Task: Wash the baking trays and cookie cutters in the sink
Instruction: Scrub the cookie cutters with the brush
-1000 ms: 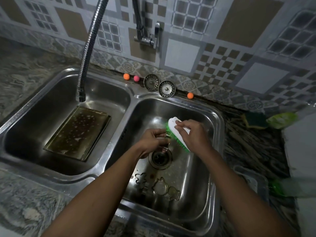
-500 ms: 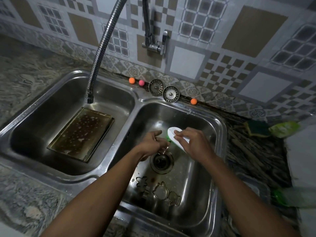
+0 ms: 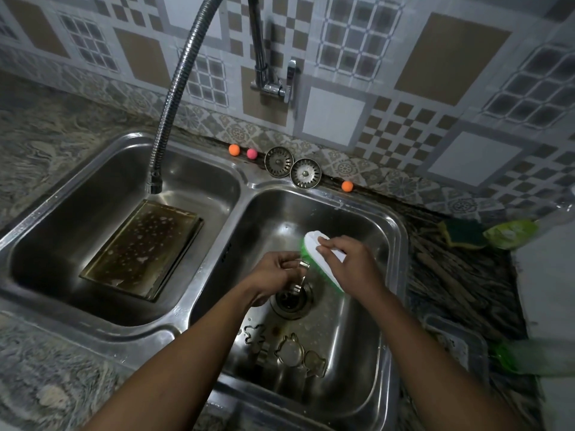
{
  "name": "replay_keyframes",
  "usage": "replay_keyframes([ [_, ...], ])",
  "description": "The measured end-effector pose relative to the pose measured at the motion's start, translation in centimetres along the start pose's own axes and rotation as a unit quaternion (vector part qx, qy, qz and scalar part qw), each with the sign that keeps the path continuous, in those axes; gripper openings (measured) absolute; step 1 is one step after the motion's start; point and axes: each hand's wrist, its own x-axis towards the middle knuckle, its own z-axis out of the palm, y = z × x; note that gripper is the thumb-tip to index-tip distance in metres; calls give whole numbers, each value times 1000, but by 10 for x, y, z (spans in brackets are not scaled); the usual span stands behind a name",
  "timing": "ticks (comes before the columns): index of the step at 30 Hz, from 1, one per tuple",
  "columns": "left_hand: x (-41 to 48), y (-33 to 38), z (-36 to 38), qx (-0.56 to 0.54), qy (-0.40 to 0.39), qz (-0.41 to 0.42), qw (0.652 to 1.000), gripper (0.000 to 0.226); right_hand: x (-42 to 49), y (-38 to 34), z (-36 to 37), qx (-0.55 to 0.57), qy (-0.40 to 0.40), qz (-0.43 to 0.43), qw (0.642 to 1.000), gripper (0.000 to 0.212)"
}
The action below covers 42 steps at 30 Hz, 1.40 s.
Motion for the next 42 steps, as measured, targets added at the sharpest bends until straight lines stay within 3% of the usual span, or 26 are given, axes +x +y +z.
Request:
replay_keyframes([
  [2, -3, 2, 4, -8, -18, 11, 1000, 34, 4, -1, 2, 17, 0, 30, 999, 19],
  [10, -8, 1, -4, -72, -42, 0, 997, 36, 7, 0, 5, 113, 58, 153, 980, 21],
  [18, -6, -2, 2, -118, -32, -6, 992, 24, 5, -2, 4, 203, 35, 222, 953, 19],
  [22, -1, -4, 9, -172, -28, -27, 984, 24, 1, 2, 5, 197, 68, 239, 948, 18],
  [31, -3, 1, 20, -167, 20, -91, 981, 33, -16, -20, 6, 147, 58, 188, 969, 20],
  [36, 6, 5, 22, -191, 45, -112, 974, 65, -20, -27, 10, 153, 40, 153, 975, 21],
  [39, 9, 9, 22, -251, 49, -125, 959, 55, -27, -29, 14, 166, 21, 148, 975, 21],
  [42, 13, 7, 19, -290, 59, -110, 949, 43, -26, -28, 9, 167, 67, 154, 972, 19],
])
